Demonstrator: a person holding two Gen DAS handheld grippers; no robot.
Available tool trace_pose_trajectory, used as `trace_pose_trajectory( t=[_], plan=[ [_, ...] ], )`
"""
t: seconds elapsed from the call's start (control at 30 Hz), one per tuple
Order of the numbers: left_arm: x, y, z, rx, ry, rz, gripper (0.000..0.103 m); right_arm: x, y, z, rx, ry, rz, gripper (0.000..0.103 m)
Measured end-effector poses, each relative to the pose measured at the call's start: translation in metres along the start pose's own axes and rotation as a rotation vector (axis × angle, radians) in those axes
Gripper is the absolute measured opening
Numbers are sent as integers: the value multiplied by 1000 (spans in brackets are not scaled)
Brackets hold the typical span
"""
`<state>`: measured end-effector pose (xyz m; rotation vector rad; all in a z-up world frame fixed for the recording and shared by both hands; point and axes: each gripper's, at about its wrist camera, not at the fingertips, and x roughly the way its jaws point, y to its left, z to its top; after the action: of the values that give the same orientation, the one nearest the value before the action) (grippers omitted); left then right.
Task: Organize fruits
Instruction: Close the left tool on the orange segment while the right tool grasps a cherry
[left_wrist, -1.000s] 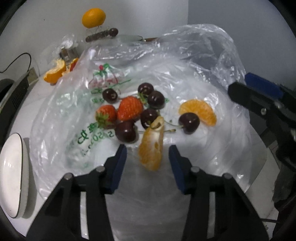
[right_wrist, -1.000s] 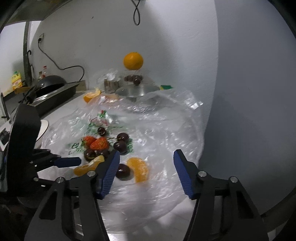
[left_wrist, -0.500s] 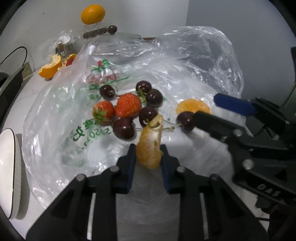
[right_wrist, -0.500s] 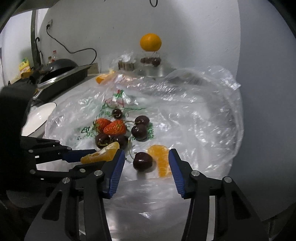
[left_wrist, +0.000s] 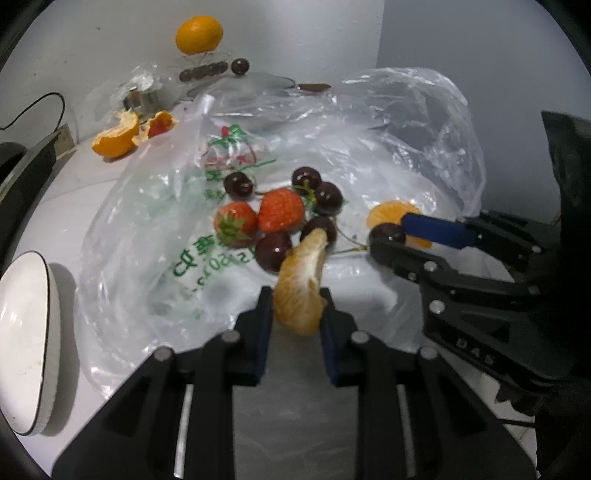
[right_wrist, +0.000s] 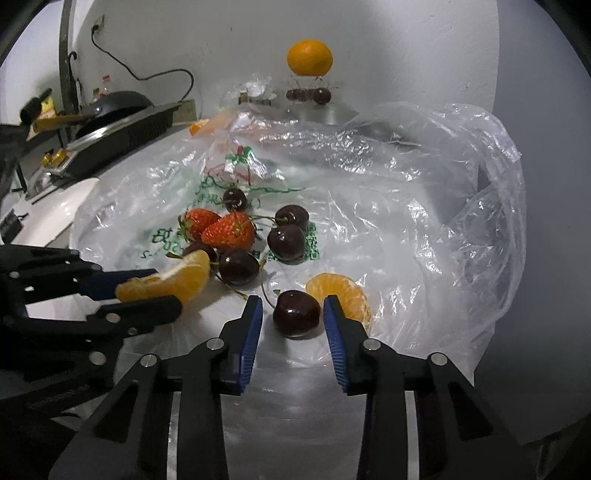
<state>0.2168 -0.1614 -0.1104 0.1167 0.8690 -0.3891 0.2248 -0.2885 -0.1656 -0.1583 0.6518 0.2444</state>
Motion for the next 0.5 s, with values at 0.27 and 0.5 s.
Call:
trace_pose_trajectory(
  t=[0.27, 0.5],
  plan=[
    [-10, 5, -1, -9, -26, 5, 24, 7, 7, 1, -31, 16, -49, 30],
    [-26, 8, -2, -6, -64, 4, 24, 0, 16, 3, -47, -7, -69, 29]
  ],
)
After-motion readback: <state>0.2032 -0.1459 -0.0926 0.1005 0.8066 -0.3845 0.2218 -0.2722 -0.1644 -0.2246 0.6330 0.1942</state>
